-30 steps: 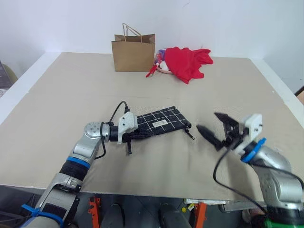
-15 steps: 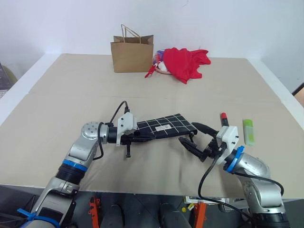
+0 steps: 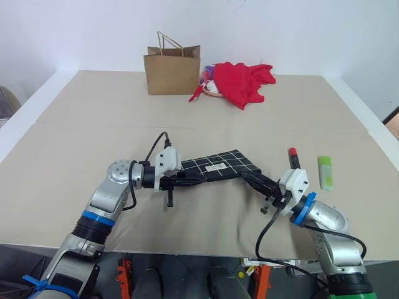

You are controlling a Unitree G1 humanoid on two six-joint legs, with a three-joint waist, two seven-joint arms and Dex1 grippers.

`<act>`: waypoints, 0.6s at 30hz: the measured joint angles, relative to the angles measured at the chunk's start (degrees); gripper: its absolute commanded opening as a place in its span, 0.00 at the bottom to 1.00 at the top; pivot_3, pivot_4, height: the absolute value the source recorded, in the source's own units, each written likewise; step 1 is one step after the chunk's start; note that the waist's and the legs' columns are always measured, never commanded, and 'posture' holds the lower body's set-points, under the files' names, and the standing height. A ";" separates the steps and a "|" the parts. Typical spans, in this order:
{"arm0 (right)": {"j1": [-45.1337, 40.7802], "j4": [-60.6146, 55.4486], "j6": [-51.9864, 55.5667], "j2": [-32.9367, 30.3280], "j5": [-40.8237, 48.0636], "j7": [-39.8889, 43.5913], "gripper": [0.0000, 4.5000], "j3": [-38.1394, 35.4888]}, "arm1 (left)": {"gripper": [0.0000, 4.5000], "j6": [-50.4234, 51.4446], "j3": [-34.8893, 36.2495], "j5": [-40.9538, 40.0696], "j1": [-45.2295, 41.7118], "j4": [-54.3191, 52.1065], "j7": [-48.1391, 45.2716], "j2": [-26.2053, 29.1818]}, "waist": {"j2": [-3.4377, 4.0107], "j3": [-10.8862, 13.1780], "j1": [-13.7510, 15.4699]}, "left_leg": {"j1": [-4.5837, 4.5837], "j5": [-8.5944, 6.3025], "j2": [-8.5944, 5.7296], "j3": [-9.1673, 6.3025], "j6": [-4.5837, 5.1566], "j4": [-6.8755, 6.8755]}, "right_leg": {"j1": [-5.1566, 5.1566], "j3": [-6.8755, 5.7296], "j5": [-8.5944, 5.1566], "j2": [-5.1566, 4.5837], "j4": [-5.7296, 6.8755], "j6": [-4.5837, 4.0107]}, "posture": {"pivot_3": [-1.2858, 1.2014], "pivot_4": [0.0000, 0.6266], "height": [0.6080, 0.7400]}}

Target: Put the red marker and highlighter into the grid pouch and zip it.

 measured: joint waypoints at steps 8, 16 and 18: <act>-2.73 -6.58 9.19 0.62 -0.96 0.03 0.01 9.05 | 0.00 -7.46 -0.56 3.55 0.01 0.17 0.60 -0.69 | 0.00 0.00 0.05 | -0.03 0.00 -0.01 -0.03 0.00 -0.01 | -0.02 -0.01 -0.02 0.00 0.02 0.00 | 0.52 0.24 1.00; -9.17 -6.22 15.69 5.55 -3.04 -3.83 0.01 11.86 | 0.00 -12.37 1.37 5.55 -0.02 1.93 3.01 -1.57 | -0.02 0.01 0.02 | -0.03 0.00 0.00 -0.03 -0.01 0.00 | -0.05 -0.01 0.00 0.01 0.04 -0.01 | 0.52 0.24 1.00; -9.96 -6.13 16.92 6.48 -3.07 -4.65 0.01 12.00 | 0.00 -12.80 1.91 5.78 -0.12 2.11 3.38 -1.59 | -0.02 0.01 0.06 | -0.05 0.00 0.00 -0.03 -0.01 -0.02 | -0.04 -0.01 -0.02 0.00 0.03 0.01 | 0.52 0.24 1.00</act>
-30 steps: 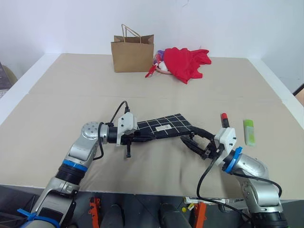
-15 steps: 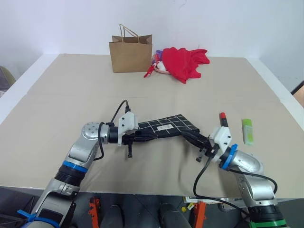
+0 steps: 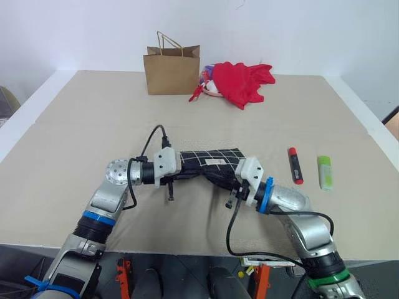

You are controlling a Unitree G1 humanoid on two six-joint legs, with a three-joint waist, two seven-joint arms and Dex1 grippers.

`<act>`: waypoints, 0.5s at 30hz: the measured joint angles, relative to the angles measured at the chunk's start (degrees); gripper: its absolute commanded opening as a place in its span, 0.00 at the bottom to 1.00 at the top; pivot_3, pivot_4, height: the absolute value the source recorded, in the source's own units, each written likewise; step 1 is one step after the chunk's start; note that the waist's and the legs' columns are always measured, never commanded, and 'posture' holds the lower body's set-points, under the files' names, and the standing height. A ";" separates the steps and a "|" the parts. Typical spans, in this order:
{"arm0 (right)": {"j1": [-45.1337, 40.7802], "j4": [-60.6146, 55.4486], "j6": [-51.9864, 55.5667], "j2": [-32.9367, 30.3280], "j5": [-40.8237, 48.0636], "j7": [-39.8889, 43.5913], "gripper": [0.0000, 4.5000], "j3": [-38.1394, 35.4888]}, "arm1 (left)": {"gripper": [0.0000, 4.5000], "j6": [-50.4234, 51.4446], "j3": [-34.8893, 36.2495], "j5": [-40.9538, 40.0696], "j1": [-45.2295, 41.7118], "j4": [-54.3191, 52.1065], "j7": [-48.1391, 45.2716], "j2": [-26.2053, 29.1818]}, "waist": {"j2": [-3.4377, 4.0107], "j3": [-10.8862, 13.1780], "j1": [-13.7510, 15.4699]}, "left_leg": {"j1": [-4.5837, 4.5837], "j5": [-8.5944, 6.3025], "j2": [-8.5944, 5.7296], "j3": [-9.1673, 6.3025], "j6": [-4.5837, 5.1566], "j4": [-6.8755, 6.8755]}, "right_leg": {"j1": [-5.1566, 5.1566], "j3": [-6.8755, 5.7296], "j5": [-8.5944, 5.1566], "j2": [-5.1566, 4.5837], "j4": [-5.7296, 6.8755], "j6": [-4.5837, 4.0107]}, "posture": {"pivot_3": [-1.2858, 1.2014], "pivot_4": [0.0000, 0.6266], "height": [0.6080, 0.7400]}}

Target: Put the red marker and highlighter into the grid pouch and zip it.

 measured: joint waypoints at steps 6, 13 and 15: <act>-2.26 1.15 4.69 2.91 -1.53 -1.87 0.01 0.48 | 0.00 -1.07 0.84 1.06 -0.01 1.97 1.38 -0.58 | -0.01 0.00 0.00 | -0.02 -0.01 0.00 0.00 0.00 -0.03 | -0.03 -0.02 -0.01 0.00 0.00 0.00 | 0.52 0.24 1.00; -2.33 0.39 6.59 3.05 -0.45 -2.07 0.01 -0.85 | 0.00 4.62 2.16 -2.90 0.11 2.22 1.15 -2.73 | -0.01 0.01 -0.01 | -0.03 0.00 0.00 -0.01 0.00 -0.03 | -0.04 -0.02 0.00 0.00 0.00 0.01 | 0.52 0.24 1.00; -2.30 0.34 7.28 3.04 0.30 -1.72 0.01 -1.19 | 0.00 5.17 2.16 -3.31 0.12 2.19 0.79 -2.72 | -0.01 0.01 -0.01 | -0.03 -0.01 0.00 -0.02 0.00 -0.04 | -0.04 -0.03 0.00 0.00 0.00 0.01 | 0.52 0.24 1.00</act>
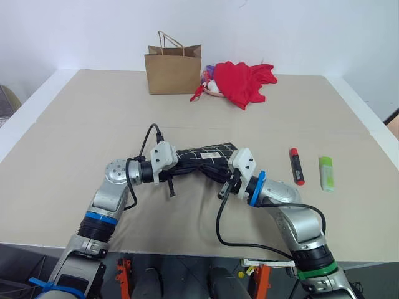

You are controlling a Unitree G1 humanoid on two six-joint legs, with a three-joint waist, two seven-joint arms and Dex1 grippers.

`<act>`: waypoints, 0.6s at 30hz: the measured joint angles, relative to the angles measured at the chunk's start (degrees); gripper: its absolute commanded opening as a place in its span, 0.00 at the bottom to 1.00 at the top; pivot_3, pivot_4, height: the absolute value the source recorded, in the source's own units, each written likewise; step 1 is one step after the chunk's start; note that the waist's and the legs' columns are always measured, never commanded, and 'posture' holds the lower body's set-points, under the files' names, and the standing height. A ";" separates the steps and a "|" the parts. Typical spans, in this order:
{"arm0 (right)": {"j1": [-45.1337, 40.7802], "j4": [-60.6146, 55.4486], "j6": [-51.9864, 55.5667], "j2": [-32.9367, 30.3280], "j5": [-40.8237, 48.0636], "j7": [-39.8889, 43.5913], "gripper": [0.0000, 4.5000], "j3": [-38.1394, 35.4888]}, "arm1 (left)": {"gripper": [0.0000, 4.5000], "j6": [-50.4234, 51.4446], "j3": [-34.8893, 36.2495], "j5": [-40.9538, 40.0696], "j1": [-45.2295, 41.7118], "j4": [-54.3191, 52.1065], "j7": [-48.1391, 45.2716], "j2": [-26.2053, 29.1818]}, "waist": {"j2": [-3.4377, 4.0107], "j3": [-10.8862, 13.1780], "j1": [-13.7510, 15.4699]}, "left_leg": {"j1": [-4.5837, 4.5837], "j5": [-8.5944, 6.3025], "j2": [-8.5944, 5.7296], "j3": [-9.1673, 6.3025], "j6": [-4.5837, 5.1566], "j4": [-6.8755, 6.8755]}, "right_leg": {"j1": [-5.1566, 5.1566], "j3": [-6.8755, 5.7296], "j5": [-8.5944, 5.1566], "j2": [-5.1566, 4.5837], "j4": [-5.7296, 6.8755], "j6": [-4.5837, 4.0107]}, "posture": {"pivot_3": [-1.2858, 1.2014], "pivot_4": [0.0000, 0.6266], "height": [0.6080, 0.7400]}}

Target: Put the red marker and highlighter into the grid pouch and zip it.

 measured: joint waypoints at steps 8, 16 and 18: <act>0.02 -2.92 4.42 -1.43 2.67 0.65 0.01 -1.60 | 0.00 -1.42 -0.01 -0.19 -0.36 0.04 -1.81 0.01 | 0.00 0.00 -0.01 | 0.00 0.00 0.00 0.00 0.00 0.00 | -0.01 0.00 0.00 0.00 0.00 0.00 | 0.52 0.24 1.00; 0.06 -4.28 7.42 -1.06 6.61 0.07 0.01 -3.86 | 0.00 -2.58 0.02 -1.21 -1.33 0.23 -2.69 0.18 | -0.01 0.01 -0.02 | -0.01 0.00 0.00 0.00 0.00 -0.02 | -0.02 0.00 0.00 0.00 0.00 -0.01 | 0.52 0.24 1.00; 0.07 -4.28 8.08 -0.65 7.78 -0.54 0.01 -4.09 | 0.00 -2.61 0.09 -1.64 -1.36 0.23 -2.68 0.33 | -0.01 0.01 -0.03 | -0.01 0.00 0.00 0.00 0.00 -0.03 | -0.02 0.00 -0.01 0.00 0.00 0.00 | 0.52 0.24 1.00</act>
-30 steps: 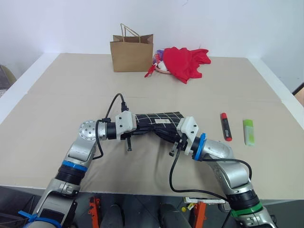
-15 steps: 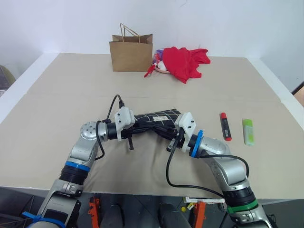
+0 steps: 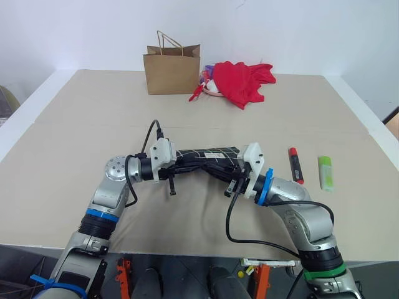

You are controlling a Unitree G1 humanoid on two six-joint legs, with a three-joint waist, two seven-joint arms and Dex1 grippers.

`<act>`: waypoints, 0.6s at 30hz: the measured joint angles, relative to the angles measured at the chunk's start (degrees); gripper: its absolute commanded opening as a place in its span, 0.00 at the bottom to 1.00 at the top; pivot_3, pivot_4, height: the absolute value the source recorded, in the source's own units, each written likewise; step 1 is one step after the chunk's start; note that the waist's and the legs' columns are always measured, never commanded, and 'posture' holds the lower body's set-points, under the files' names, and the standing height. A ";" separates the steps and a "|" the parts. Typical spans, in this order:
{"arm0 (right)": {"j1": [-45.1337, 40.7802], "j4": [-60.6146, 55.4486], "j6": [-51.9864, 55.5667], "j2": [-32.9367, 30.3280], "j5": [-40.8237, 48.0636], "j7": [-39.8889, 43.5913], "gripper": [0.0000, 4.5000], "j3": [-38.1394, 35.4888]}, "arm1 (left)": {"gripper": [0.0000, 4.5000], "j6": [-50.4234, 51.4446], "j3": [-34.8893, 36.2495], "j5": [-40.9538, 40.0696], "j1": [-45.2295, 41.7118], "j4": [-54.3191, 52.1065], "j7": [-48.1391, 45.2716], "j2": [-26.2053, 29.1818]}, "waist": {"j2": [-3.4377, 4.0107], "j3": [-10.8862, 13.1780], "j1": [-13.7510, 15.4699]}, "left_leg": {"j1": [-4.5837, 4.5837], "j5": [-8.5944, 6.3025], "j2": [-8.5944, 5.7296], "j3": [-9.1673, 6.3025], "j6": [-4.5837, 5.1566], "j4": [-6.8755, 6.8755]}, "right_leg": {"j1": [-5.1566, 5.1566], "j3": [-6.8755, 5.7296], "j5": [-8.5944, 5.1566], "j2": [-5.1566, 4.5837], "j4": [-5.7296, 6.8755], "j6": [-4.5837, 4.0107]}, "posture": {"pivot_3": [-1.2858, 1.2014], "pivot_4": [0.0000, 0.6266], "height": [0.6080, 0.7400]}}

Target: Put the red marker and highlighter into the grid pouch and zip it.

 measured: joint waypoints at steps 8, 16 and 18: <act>2.79 -1.74 -2.21 -3.19 1.66 1.48 0.01 -2.01 | 0.00 4.24 -0.26 -2.91 0.07 0.00 -0.46 -0.98 | -0.03 0.02 0.02 | -0.03 0.00 0.00 -0.01 0.00 0.00 | -0.01 -0.01 -0.02 0.00 -0.01 0.01 | 0.52 0.24 1.00; 2.61 -2.71 -7.85 -5.03 1.46 3.40 0.01 -2.20 | 0.00 4.09 -2.86 -1.98 2.51 1.76 -2.49 -0.70 | -0.06 0.04 -0.13 | -0.02 0.00 0.00 -0.02 0.00 -0.03 | -0.04 -0.01 -0.02 0.00 0.00 -0.01 | 0.52 0.24 1.00; 2.00 -2.85 -7.21 -4.37 2.47 3.01 0.01 -2.22 | 0.00 3.90 -2.97 -1.64 2.51 2.02 -2.74 -0.74 | -0.06 0.04 -0.12 | -0.02 0.00 0.00 -0.02 0.00 -0.03 | -0.04 -0.01 -0.02 0.00 0.00 -0.01 | 0.52 0.24 1.00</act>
